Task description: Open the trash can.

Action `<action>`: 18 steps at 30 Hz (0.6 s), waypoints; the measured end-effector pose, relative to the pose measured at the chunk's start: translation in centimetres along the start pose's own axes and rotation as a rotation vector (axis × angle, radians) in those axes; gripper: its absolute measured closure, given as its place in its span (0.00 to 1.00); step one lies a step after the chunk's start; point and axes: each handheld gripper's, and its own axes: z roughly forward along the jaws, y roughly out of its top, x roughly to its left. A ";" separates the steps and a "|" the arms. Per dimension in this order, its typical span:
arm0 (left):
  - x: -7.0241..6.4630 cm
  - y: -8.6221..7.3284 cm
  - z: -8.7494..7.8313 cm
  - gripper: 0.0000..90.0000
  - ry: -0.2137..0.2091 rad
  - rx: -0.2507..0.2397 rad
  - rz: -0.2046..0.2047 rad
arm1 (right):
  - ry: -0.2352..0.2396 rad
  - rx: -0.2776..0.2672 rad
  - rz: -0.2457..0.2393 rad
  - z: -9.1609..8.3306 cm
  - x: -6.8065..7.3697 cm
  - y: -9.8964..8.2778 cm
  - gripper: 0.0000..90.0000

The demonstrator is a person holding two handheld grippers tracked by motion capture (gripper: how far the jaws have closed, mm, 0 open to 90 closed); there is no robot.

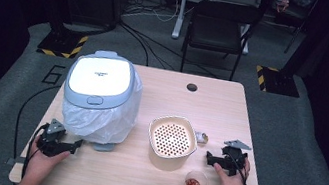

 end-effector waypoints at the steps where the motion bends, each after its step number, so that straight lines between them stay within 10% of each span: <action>1: 0.0 0.0 0.0 0.17 0.000 0.000 0.000 | 0.000 0.000 0.000 0.0 0.0 0.0 0.00; 18: 0.0 -0.4 -0.7 0.20 -0.019 0.007 -0.001 | -0.001 -0.001 0.002 0.1 0.0 0.1 0.00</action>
